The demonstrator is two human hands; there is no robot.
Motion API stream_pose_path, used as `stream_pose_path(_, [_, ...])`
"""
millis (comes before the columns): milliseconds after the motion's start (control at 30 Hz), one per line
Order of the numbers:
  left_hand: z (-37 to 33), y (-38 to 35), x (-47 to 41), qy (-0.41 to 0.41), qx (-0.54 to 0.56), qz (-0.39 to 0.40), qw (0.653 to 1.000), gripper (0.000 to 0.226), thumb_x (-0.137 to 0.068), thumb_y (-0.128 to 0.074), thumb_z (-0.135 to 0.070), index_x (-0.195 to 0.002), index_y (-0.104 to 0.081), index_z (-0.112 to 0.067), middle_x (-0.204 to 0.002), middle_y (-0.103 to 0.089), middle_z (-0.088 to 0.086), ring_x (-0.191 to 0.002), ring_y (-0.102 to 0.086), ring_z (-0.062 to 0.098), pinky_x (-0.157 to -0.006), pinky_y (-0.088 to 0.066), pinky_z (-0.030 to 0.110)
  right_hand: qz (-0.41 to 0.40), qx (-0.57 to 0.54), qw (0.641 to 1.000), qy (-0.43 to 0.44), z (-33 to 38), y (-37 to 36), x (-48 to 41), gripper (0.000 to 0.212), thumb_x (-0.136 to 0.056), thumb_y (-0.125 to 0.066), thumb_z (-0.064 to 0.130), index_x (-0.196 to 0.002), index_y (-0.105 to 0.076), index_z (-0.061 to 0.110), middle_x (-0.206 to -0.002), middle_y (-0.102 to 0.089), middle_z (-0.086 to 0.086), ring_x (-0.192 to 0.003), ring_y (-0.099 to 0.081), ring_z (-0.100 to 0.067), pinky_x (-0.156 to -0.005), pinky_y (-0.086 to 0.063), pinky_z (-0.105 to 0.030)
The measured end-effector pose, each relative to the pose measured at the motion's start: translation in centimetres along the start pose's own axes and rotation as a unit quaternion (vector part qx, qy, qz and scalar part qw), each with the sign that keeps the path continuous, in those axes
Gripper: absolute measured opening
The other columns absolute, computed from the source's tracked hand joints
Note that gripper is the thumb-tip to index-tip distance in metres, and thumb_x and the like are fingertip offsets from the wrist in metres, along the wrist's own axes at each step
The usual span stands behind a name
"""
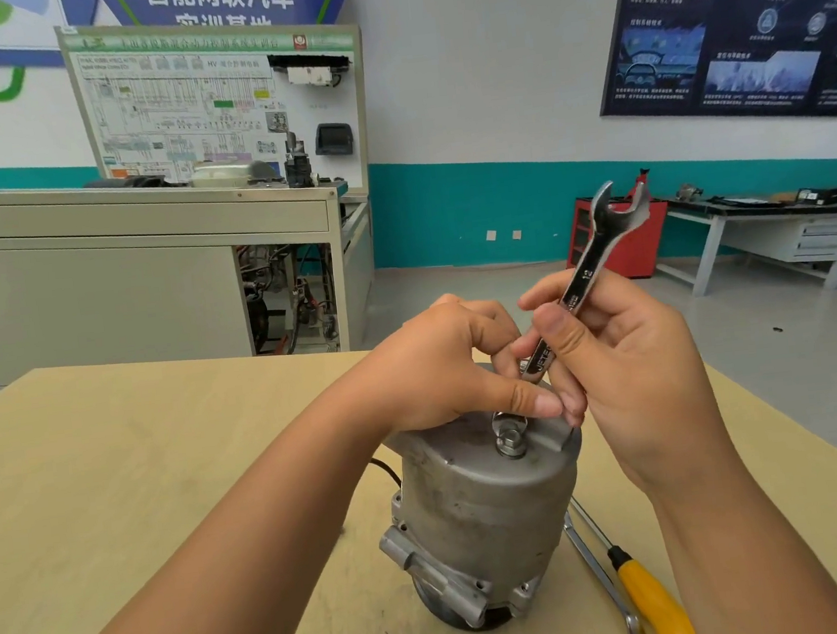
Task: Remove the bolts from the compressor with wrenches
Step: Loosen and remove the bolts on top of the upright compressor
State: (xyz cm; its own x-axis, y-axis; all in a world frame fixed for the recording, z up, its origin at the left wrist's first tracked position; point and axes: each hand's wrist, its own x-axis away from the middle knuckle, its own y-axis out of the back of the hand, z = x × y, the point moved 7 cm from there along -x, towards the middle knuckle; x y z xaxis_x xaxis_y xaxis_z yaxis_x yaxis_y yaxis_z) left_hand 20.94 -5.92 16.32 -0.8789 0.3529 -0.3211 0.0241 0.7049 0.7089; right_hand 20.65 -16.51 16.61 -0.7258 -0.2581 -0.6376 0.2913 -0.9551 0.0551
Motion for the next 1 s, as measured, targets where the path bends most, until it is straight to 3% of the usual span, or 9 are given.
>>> stream_pose_path(133, [0.2,0.5,0.1,0.013,-0.001,-0.04,0.999,0.025,-0.064,-0.08,-0.038,-0.057,-0.064,-0.02,-0.083,-0.059,-0.014,-0.09,-0.049,-0.002,-0.085,-0.039,0.026,-0.029,-0.006,1.0,0.004,0.0,0.2,-0.4,0.011,-0.078,-0.057,0.031,-0.079,-0.06,0.02,-0.064,-0.065,-0.006,-0.034,-0.039,-0.006,-0.036,-0.035,-0.018])
stream_pose_path(233, [0.1,0.7,0.1,0.009,-0.007,-0.051,0.999,0.027,-0.063,-0.081,-0.038,-0.053,-0.06,-0.025,-0.076,-0.056,-0.019,-0.089,-0.047,-0.003,-0.083,-0.038,0.024,-0.037,-0.005,0.999,0.015,0.4,0.3,-0.4,0.012,-0.079,-0.056,0.028,-0.078,-0.058,0.017,-0.063,-0.064,-0.003,-0.037,-0.047,-0.003,-0.04,-0.037,-0.013])
stream_pose_path(433, [-0.3,0.5,0.1,0.001,-0.012,-0.051,0.999,0.027,-0.058,-0.076,-0.048,-0.054,-0.063,-0.025,-0.076,-0.055,-0.026,-0.089,-0.046,-0.007,-0.078,-0.038,0.02,-0.027,-0.003,0.999,0.025,0.8,0.5,-0.2,0.014,-0.08,-0.055,0.03,-0.078,-0.058,0.016,-0.064,-0.065,-0.002,-0.036,-0.046,-0.003,-0.04,-0.037,-0.012])
stream_pose_path(733, [0.0,-0.1,0.5,0.005,-0.023,-0.047,0.999,0.027,-0.062,-0.08,-0.042,-0.05,-0.059,-0.031,-0.075,-0.054,-0.029,-0.095,-0.044,-0.001,-0.083,-0.038,0.027,-0.018,-0.019,1.0,-0.004,-0.1,0.5,0.2,0.018,-0.079,-0.054,0.034,-0.079,-0.058,0.016,-0.064,-0.066,-0.004,-0.034,-0.04,-0.005,-0.036,-0.036,-0.017])
stream_pose_path(900, [0.1,0.1,0.4,-0.004,0.003,-0.023,1.0,0.014,-0.066,-0.08,-0.034,-0.069,-0.073,-0.022,-0.079,-0.055,-0.024,-0.09,-0.047,-0.01,-0.078,-0.035,0.01,0.002,-0.014,1.0,-0.001,-0.1,0.2,-0.2,0.016,-0.081,-0.054,0.033,-0.077,-0.057,0.017,-0.062,-0.065,-0.002,-0.034,-0.04,-0.006,-0.036,-0.035,-0.015])
stream_pose_path(1000, [-0.2,0.0,0.4,-0.031,0.011,0.013,0.999,0.014,-0.074,-0.077,-0.023,-0.085,-0.075,-0.013,-0.093,-0.061,-0.011,-0.093,-0.052,-0.005,-0.083,-0.036,0.006,0.038,-0.021,0.999,-0.013,-0.2,-0.3,-0.6,0.015,-0.082,-0.052,0.032,-0.077,-0.056,0.018,-0.061,-0.062,-0.002,-0.036,-0.04,-0.004,-0.037,-0.035,-0.015])
